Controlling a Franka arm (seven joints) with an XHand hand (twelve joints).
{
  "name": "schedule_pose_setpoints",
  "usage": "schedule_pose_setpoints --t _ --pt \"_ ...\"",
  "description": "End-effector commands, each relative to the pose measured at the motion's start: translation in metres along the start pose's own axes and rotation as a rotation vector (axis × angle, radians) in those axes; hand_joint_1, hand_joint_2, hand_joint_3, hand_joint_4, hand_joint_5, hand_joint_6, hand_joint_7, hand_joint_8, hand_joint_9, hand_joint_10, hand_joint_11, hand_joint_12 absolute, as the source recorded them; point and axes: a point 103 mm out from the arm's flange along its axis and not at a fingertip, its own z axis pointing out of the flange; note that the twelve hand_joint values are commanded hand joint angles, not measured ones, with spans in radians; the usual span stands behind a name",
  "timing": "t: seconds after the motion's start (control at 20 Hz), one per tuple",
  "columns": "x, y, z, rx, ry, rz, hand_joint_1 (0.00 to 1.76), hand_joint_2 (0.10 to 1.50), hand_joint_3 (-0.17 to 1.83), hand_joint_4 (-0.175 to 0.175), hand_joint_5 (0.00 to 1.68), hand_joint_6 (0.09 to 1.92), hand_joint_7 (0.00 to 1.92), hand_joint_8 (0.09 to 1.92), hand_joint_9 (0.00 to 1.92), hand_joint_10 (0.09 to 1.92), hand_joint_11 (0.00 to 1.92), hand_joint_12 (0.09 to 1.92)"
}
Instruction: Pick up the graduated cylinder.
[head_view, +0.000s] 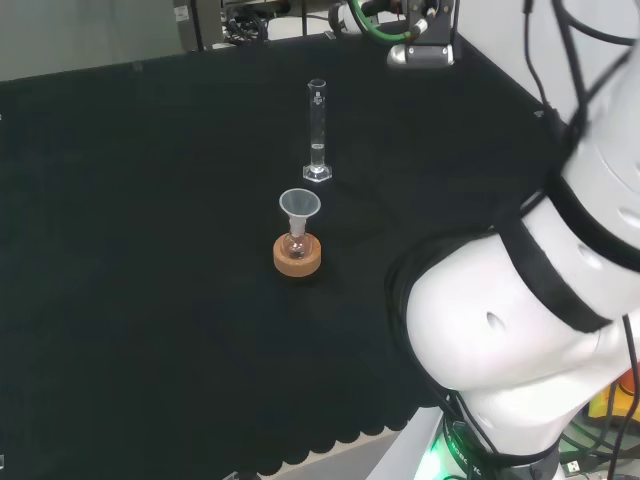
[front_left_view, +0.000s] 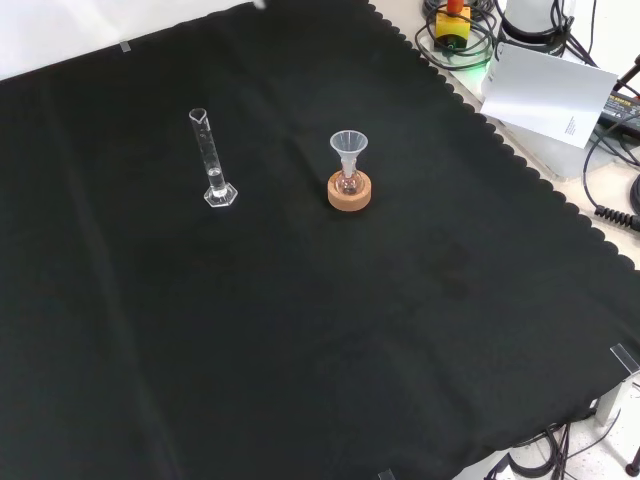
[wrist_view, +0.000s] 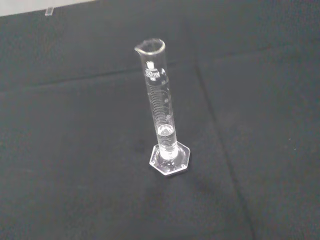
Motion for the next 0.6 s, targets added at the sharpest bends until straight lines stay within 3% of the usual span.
schedule_pose_setpoints --t 0.05,0.6 --pt "-0.031 0.076 0.036 -0.044 0.045 0.030 0.25 1.30 0.00 -0.049 0.21 0.09 0.01 0.55 0.20 0.70 0.07 1.40" --pt "-0.044 0.100 0.081 -0.044 0.102 0.014 0.37 1.24 -0.03 -0.051 0.23 0.09 0.10 0.64 0.29 0.72 0.12 1.39"
